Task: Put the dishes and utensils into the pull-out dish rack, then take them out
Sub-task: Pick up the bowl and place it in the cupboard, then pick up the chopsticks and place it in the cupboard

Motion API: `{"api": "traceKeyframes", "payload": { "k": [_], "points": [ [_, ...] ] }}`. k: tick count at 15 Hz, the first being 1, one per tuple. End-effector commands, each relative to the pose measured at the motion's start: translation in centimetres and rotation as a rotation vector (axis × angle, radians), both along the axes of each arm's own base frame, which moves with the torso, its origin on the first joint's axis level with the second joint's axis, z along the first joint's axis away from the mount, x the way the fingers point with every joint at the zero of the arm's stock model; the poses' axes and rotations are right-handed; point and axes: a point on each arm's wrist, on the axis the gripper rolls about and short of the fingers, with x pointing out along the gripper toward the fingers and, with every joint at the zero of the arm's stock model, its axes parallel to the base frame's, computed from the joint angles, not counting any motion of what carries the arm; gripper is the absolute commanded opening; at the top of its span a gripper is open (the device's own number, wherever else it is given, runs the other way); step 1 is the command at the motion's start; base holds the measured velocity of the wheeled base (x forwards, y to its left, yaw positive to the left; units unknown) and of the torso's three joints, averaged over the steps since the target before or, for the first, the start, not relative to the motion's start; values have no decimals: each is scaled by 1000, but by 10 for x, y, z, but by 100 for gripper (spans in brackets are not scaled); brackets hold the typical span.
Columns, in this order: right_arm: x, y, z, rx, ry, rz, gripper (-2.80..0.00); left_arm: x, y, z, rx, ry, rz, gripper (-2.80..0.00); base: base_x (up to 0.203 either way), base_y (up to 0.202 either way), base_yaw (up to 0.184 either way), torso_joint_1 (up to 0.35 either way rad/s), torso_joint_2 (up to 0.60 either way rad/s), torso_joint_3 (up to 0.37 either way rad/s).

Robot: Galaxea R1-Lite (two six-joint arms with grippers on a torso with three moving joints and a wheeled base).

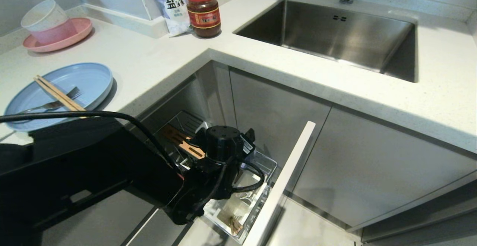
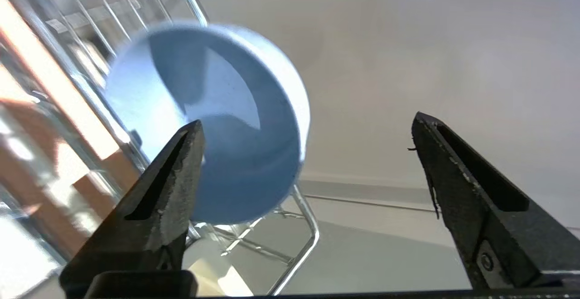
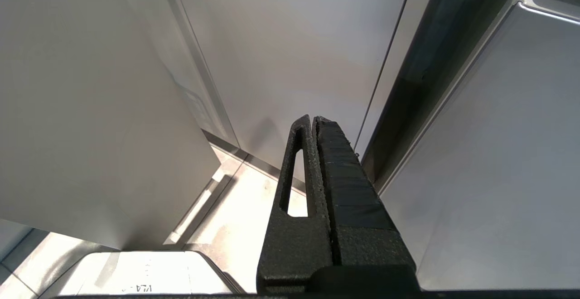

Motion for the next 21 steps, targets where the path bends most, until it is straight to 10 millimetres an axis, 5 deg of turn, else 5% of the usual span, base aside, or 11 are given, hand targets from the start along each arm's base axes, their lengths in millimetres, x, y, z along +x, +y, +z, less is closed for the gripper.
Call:
{"api": "traceKeyframes", "payload": {
  "k": [1,8,12,21],
  "points": [
    [0,0,0,0,-3,0,-280,-9,1,24,-6,-56,20,-280,0,0,0,0,0,0],
    [0,0,0,0,-3,-1,-280,-37,-3,65,67,-172,-18,-280,0,0,0,0,0,0],
    [0,0,0,0,-3,0,-280,-58,7,117,64,-300,-42,-280,0,0,0,0,0,0],
    [0,0,0,0,-3,-1,-280,-119,93,246,212,-650,113,-280,0,0,0,0,0,0]
  ]
}}
